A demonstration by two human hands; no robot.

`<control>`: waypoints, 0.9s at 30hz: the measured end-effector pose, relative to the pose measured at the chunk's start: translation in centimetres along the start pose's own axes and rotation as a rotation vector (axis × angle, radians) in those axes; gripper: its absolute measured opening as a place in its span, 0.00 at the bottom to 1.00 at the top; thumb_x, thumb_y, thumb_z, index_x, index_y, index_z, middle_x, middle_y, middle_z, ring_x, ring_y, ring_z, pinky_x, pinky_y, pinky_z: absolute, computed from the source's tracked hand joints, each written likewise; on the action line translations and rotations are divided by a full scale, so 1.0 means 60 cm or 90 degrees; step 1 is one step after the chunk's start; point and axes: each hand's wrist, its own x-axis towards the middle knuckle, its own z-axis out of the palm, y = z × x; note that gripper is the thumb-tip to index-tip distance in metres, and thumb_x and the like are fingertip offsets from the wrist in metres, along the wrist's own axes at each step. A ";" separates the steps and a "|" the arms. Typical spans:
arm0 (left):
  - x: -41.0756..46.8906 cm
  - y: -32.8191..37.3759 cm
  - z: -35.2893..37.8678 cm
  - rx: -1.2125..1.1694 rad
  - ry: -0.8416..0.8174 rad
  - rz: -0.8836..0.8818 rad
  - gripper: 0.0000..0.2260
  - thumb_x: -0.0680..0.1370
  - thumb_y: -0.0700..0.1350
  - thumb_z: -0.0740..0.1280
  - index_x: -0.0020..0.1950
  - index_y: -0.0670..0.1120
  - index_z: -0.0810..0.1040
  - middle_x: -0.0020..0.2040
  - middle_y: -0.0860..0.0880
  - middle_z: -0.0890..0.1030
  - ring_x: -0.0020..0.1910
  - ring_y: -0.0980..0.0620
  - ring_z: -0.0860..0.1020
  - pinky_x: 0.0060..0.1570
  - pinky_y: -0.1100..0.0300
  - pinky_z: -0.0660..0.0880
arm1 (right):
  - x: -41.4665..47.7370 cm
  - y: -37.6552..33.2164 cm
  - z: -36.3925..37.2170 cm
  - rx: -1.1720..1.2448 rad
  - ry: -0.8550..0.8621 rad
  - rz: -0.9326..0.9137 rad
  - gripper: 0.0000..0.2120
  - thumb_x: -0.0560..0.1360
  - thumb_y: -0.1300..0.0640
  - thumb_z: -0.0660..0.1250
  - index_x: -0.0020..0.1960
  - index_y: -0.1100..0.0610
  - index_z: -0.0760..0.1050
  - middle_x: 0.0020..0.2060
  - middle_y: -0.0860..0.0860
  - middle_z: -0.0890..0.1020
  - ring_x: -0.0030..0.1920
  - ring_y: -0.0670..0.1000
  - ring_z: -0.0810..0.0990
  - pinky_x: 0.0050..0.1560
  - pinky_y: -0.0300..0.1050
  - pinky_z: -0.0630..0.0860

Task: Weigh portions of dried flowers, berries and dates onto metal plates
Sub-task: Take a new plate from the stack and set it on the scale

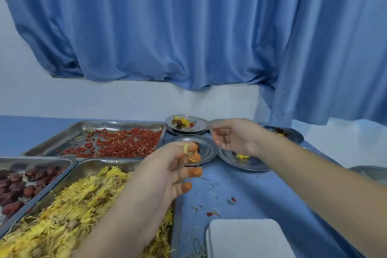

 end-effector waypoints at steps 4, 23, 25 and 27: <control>-0.040 0.002 0.045 0.149 -0.197 -0.026 0.11 0.64 0.52 0.73 0.44 0.50 0.86 0.45 0.47 0.84 0.40 0.49 0.82 0.38 0.59 0.74 | -0.154 -0.006 -0.049 -0.026 -0.014 -0.021 0.02 0.76 0.62 0.65 0.45 0.60 0.75 0.33 0.54 0.79 0.30 0.49 0.78 0.30 0.39 0.76; -0.129 -0.107 0.092 0.000 -0.025 -0.079 0.10 0.81 0.42 0.60 0.48 0.43 0.81 0.38 0.46 0.82 0.33 0.49 0.79 0.38 0.53 0.68 | -0.507 0.041 -0.288 -1.061 0.146 -0.069 0.12 0.74 0.49 0.65 0.53 0.55 0.76 0.45 0.42 0.79 0.49 0.51 0.77 0.53 0.47 0.73; -0.131 -0.105 0.081 -0.080 -0.011 -0.104 0.10 0.81 0.44 0.58 0.48 0.45 0.78 0.36 0.48 0.80 0.34 0.48 0.77 0.39 0.54 0.67 | -0.510 0.054 -0.287 -1.080 0.150 -0.076 0.08 0.75 0.49 0.65 0.49 0.52 0.75 0.41 0.45 0.78 0.45 0.50 0.75 0.49 0.46 0.72; -0.136 -0.100 0.070 -0.154 -0.002 -0.115 0.09 0.80 0.45 0.58 0.47 0.46 0.77 0.35 0.48 0.79 0.36 0.48 0.75 0.40 0.54 0.68 | -0.511 0.058 -0.284 -1.093 0.168 -0.107 0.05 0.74 0.50 0.66 0.43 0.49 0.73 0.35 0.43 0.75 0.41 0.48 0.73 0.45 0.45 0.72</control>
